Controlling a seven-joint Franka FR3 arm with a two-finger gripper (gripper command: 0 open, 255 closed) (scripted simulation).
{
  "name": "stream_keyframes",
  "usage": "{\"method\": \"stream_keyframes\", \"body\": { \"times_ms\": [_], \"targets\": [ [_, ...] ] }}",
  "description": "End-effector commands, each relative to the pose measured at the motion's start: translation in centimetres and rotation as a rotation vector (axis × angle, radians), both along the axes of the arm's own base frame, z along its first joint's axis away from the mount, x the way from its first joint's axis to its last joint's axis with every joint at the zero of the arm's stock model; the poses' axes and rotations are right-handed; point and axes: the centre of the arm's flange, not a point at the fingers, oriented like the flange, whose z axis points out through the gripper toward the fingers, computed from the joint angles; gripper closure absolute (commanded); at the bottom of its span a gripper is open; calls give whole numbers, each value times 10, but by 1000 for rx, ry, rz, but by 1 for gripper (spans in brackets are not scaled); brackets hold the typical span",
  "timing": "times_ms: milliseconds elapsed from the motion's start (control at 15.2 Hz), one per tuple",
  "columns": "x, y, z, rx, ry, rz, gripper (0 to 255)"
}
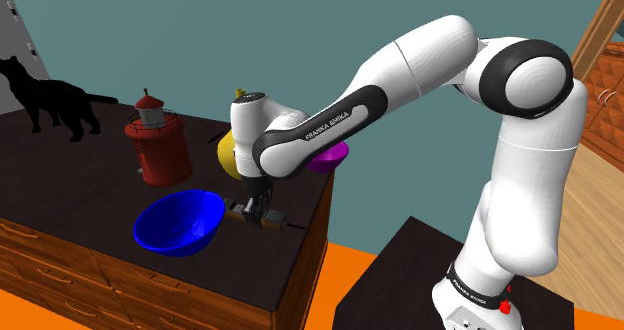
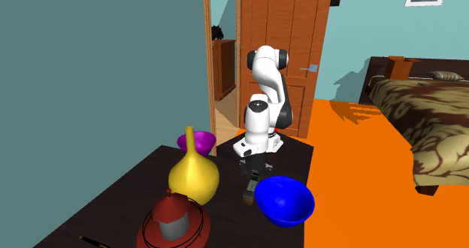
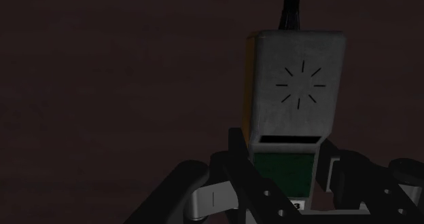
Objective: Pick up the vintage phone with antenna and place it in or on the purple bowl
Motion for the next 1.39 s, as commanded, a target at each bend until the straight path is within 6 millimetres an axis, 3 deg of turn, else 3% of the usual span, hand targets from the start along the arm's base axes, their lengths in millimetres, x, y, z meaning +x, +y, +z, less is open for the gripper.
{"method": "stream_keyframes", "body": {
  "times_ms": [0,462,1320],
  "targets": [
    [0,0,0,0,0,0,255],
    [0,0,0,0,0,0,255],
    [0,0,68,0,0,0,255]
  ]
}}
